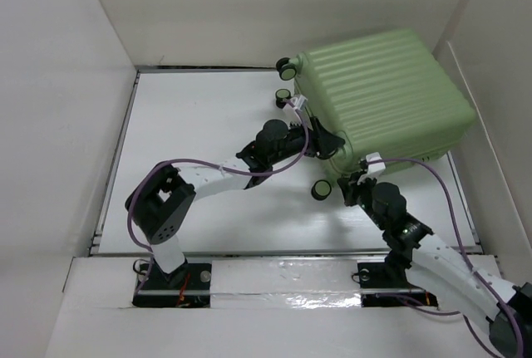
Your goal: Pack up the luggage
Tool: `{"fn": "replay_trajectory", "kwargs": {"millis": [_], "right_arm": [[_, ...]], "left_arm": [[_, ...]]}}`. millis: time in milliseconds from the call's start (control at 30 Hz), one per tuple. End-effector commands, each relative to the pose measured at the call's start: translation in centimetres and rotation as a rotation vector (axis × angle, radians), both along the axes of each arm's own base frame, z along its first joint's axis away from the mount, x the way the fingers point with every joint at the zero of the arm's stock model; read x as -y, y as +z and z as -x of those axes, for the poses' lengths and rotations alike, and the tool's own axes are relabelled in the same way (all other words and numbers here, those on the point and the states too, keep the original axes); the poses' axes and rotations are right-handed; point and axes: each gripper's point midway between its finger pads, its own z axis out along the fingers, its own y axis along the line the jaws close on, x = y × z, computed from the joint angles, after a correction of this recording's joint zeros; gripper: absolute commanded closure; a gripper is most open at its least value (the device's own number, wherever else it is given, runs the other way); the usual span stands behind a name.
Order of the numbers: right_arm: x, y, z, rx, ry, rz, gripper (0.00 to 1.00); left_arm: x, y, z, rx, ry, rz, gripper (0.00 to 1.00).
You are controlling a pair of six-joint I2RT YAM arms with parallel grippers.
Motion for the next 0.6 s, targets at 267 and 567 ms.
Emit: {"fn": "replay_trajectory", "kwargs": {"millis": [267,567], "right_arm": [[-9.7,10.9,3.3,0.221,0.398,-0.329,1.0],[-9.1,8.2,5.6,0.131,0.44,-0.317,1.0]], "left_arm": [[-5.8,-3.0,-0.1,-0.009,0.034,-0.104,0.13],[-19.3,1.9,-11.6,-0.013,0.407,0.126,0.07]]}}
